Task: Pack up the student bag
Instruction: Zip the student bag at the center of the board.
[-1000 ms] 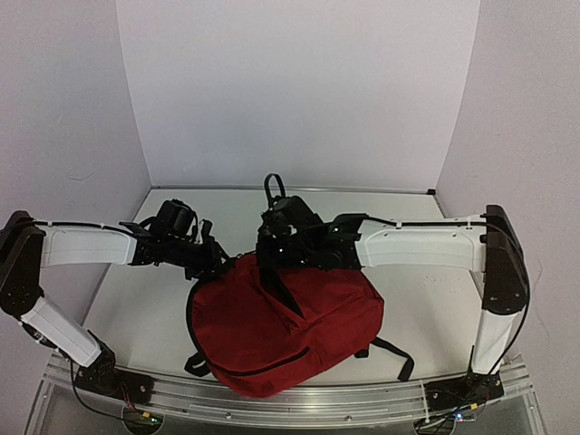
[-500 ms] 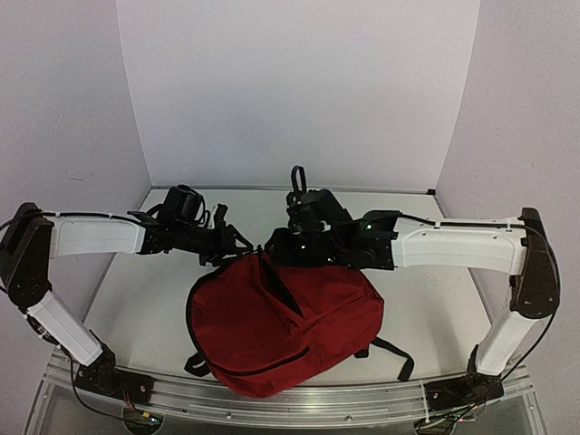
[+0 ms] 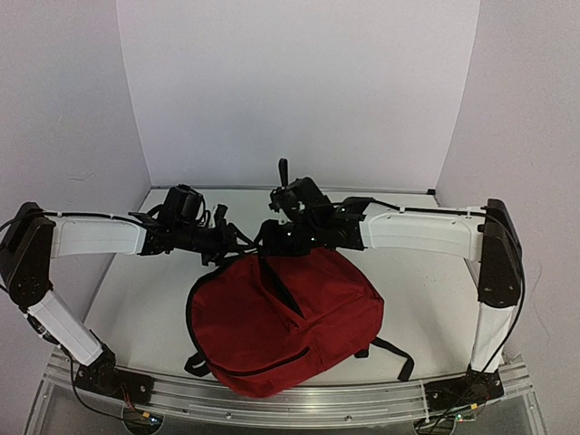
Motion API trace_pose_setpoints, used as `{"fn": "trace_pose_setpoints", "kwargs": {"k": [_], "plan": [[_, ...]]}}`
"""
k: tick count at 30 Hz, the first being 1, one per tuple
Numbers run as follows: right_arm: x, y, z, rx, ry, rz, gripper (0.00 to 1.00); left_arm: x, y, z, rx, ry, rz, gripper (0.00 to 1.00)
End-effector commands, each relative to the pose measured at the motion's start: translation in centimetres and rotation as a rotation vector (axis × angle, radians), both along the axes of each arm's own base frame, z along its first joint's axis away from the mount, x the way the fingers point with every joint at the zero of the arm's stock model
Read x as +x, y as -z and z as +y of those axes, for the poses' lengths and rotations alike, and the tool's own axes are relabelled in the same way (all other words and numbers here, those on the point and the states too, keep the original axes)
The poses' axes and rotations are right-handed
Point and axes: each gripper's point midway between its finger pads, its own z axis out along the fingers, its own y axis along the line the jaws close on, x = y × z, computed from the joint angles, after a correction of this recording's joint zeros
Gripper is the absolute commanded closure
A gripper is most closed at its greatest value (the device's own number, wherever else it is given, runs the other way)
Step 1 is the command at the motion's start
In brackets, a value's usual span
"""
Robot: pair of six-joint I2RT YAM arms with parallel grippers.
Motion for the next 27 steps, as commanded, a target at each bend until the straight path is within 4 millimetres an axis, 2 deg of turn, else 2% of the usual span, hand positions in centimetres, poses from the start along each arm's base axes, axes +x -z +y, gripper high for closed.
{"fn": "trace_pose_setpoints", "kwargs": {"k": [1, 9, 14, 20, 23, 27], "plan": [[0.7, 0.1, 1.2, -0.002, -0.05, 0.0, 0.58, 0.2, 0.1, -0.9, -0.034, 0.019, 0.01, 0.61], [1.4, 1.8, 2.3, -0.014, -0.072, 0.02, 0.59, 0.2, 1.4, -1.2, -0.025, 0.022, 0.056, 0.65], [1.7, 2.3, 2.6, -0.017, -0.07, 0.026, 0.72, 0.1, 1.6, -1.5, -0.038, 0.03, 0.068, 0.66], [1.6, 1.0, 2.2, -0.001, -0.063, 0.011, 0.95, -0.1, 1.6, -1.7, -0.072, 0.01, 0.084, 0.63], [1.3, -0.3, 2.0, 0.02, -0.07, 0.003, 1.0, -0.3, 1.8, -2.1, -0.102, 0.0, 0.103, 0.63], [0.8, -1.9, 1.5, 0.043, -0.077, -0.016, 1.0, -0.4, 1.7, -3.4, -0.14, -0.001, 0.111, 0.64]]}}
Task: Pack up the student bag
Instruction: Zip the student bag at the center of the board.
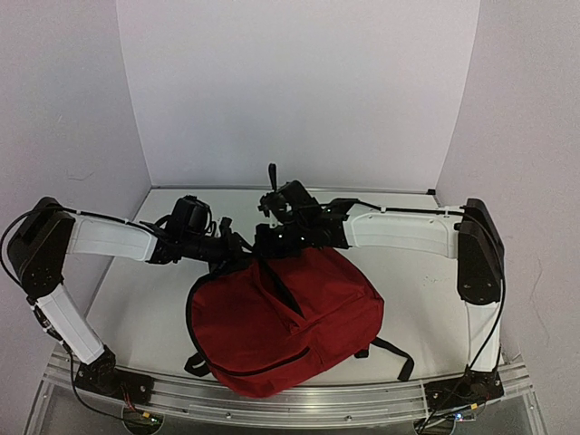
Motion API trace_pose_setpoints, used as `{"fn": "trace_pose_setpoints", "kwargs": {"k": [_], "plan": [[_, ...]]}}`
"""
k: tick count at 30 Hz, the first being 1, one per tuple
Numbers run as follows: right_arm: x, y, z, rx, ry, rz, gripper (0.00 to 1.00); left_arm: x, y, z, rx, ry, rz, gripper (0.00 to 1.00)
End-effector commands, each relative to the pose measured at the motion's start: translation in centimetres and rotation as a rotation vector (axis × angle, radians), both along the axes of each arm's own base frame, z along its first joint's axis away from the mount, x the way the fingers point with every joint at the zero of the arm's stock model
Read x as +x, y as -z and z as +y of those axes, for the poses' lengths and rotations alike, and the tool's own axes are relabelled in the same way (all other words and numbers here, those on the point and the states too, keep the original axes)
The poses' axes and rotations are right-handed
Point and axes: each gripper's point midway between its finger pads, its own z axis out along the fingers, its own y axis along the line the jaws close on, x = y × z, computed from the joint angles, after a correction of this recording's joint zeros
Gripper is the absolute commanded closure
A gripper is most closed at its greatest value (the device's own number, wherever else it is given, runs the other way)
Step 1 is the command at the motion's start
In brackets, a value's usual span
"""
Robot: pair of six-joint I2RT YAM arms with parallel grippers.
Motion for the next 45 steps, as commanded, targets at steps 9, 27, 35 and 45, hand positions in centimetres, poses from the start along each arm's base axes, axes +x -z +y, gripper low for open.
{"fn": "trace_pose_setpoints", "kwargs": {"k": [9, 27, 35, 45], "plan": [[-1.4, -5.1, -1.8, 0.091, -0.001, -0.05, 1.0, 0.3, -0.8, -3.6, -0.113, -0.047, 0.015, 0.85], [-7.8, -5.1, -4.6, 0.101, -0.005, -0.019, 1.0, 2.6, 1.3, -2.0, -0.07, -0.193, 0.032, 1.0], [-10.9, -5.0, -5.6, 0.118, 0.012, 0.015, 1.0, 4.2, 1.3, -1.2, -0.067, -0.227, 0.018, 1.0], [-13.1, -4.9, -8.2, 0.144, 0.057, 0.048, 1.0, 7.1, 0.9, 0.2, -0.031, -0.256, -0.039, 1.0]]}}
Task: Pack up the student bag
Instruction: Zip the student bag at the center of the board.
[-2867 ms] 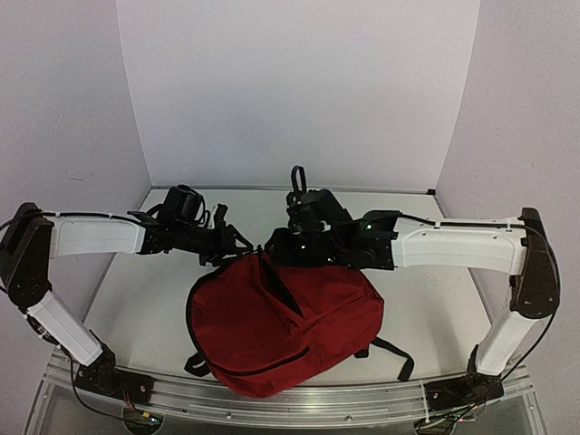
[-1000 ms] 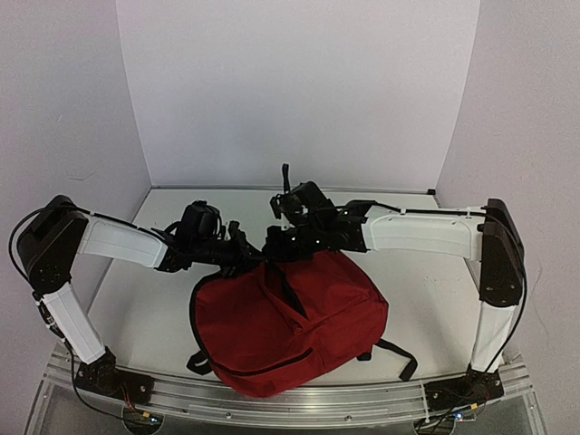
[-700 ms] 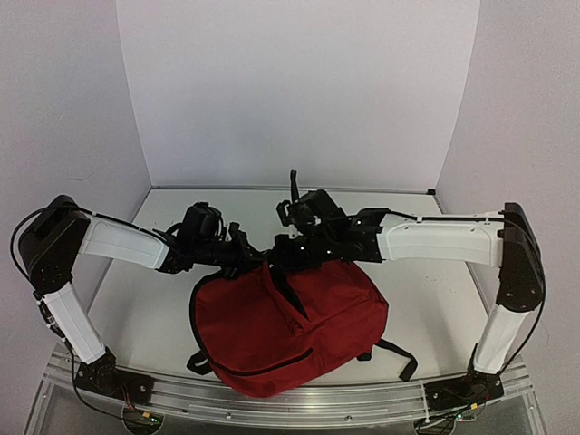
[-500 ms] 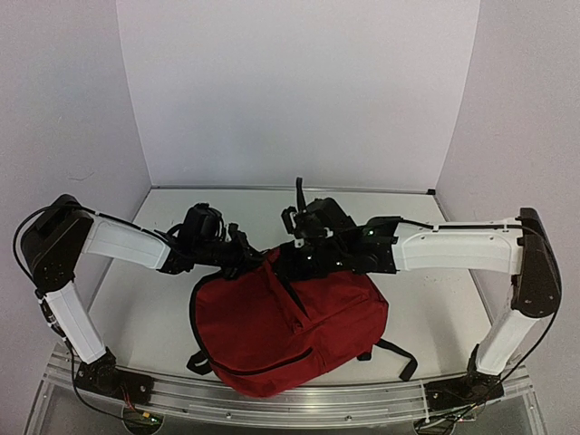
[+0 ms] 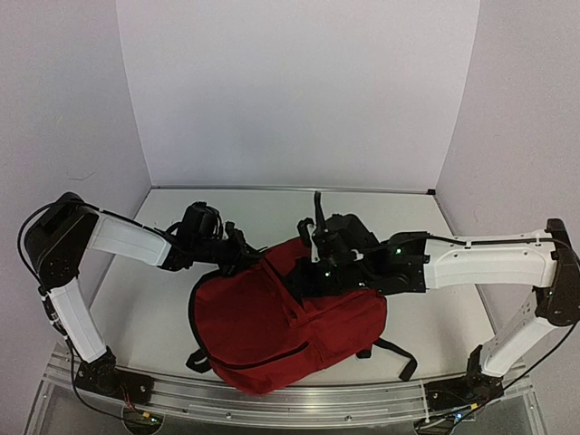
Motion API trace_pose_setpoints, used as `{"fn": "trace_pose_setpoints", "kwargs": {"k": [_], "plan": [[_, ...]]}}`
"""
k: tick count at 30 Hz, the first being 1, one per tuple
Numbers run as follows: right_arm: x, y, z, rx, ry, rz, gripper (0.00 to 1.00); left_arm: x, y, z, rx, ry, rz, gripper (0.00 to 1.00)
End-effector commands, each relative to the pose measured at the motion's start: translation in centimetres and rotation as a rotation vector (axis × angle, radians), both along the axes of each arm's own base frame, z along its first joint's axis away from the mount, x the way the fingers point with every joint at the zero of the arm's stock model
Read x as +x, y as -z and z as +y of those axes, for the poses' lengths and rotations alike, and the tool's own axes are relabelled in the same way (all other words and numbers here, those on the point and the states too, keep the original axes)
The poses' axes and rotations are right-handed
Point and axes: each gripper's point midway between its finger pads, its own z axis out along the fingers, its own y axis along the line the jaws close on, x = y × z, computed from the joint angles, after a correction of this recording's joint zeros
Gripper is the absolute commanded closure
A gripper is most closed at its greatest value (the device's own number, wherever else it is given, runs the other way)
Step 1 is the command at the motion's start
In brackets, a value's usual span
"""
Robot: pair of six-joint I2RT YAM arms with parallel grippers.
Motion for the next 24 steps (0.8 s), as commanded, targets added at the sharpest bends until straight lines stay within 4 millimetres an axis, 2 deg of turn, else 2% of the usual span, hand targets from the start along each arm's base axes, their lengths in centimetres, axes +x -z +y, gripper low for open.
{"fn": "trace_pose_setpoints", "kwargs": {"k": [1, 12, 17, 20, 21, 23, 24], "plan": [[-1.1, -1.4, -1.3, 0.055, 0.033, 0.012, 1.0, 4.7, -1.3, 1.7, 0.04, -0.098, -0.106, 1.0], [-2.5, 0.7, -3.5, 0.036, 0.057, 0.061, 1.0, 8.9, -2.5, 3.3, 0.055, -0.127, -0.17, 1.0], [-3.2, 1.7, -3.4, 0.022, 0.049, 0.078, 1.0, 9.5, -2.6, 2.9, 0.055, -0.098, -0.193, 1.0], [-3.0, 1.0, -3.3, 0.031, 0.051, 0.064, 0.98, 9.5, -2.9, 2.6, 0.046, -0.072, -0.205, 1.0], [-2.9, 0.5, -3.2, 0.037, 0.052, 0.051, 0.9, 9.4, -3.1, 2.4, 0.044, -0.06, -0.213, 1.0], [-2.5, -0.9, -3.0, 0.037, 0.044, 0.01, 0.58, 9.1, -4.0, 2.3, 0.054, -0.026, -0.248, 0.95], [-2.1, -1.6, -3.3, 0.018, 0.05, -0.021, 0.43, 8.9, -4.5, 2.4, 0.064, -0.009, -0.268, 0.88]]}}
